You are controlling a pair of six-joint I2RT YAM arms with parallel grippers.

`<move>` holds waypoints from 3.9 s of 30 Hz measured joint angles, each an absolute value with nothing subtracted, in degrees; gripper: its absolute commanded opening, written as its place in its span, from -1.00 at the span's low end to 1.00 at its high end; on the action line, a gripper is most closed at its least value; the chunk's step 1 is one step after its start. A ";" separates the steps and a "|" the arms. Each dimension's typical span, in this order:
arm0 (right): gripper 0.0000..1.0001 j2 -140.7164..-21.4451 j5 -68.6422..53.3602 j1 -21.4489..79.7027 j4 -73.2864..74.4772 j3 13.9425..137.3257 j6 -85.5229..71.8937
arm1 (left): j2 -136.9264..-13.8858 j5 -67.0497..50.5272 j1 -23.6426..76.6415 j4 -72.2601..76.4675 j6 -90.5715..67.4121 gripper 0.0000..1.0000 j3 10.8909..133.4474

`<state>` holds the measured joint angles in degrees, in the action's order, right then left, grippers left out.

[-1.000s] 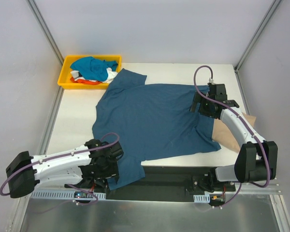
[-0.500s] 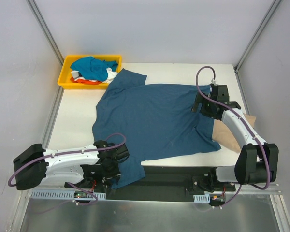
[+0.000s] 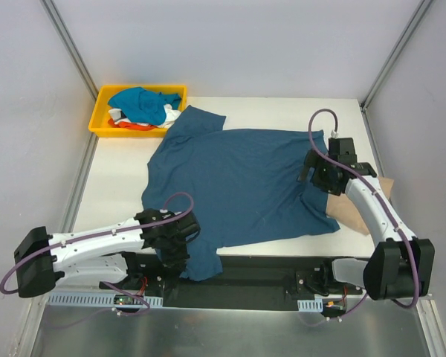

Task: Fold and stack the t-shirts
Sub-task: Fold the tshirt

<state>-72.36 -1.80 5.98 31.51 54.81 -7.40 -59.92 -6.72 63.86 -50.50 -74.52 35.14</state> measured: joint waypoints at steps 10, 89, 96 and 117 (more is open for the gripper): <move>0.95 -58.24 2.68 5.76 49.06 44.66 -15.35 | -50.72 -1.78 56.75 -53.15 -67.59 -1.00 39.35; -0.75 -66.89 4.49 5.78 54.46 49.67 -23.18 | -52.23 9.17 41.36 -48.56 -49.36 -1.00 50.96; -0.75 -71.94 4.58 5.78 55.79 59.13 -20.91 | -53.28 11.66 36.18 -42.74 -43.16 -1.00 53.47; -0.31 -88.40 6.07 5.78 55.57 72.77 -13.63 | -68.10 9.17 25.04 -26.59 -33.61 -1.00 55.24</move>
<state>-88.40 6.07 5.78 55.57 72.77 -13.63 -68.10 9.17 25.04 -26.59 -33.61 55.24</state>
